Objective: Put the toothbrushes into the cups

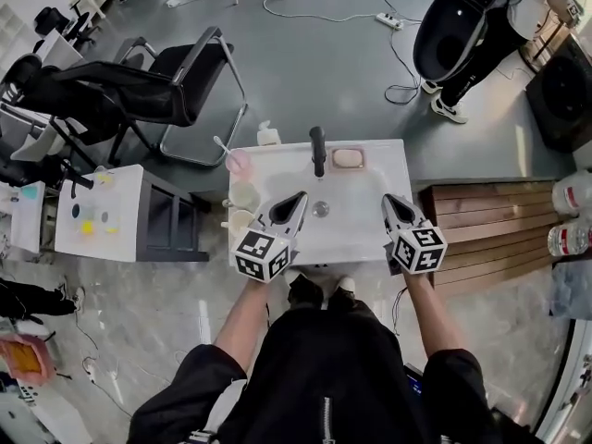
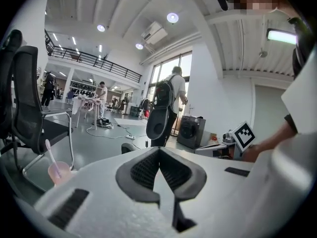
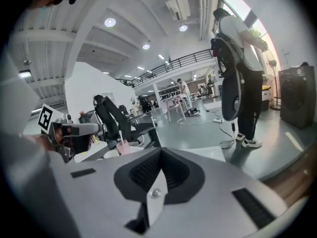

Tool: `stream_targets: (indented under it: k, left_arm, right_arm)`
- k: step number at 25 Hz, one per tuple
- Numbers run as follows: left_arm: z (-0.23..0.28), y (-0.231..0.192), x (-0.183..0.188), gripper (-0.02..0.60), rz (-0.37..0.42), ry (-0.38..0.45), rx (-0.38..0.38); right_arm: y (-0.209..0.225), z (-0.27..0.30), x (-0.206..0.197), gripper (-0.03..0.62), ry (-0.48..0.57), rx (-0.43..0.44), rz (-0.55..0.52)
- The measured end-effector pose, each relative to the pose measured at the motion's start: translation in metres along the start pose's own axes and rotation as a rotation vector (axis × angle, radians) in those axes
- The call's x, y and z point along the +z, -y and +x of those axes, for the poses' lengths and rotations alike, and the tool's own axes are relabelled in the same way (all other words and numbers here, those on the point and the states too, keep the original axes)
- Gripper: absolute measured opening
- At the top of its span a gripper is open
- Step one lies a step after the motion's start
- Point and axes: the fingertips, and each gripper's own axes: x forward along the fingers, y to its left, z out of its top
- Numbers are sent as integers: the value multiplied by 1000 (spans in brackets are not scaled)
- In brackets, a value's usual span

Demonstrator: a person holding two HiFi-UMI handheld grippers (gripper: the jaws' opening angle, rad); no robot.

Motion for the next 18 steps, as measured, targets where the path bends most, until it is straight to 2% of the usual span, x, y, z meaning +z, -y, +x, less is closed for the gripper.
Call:
stream_targets:
  k: [5, 10, 18]
  left_arm:
    - [18, 14, -4, 0, 1, -14, -30]
    - [25, 14, -8, 2, -6, -35, -36]
    - [23, 3, -15, 2, -22, -49, -13]
  right_arm:
    - [45, -14, -35, 5, -80, -94, -6]
    - [80, -10, -66, 5, -170, -174, 50]
    - [105, -1, -118, 71, -337, -211, 101]
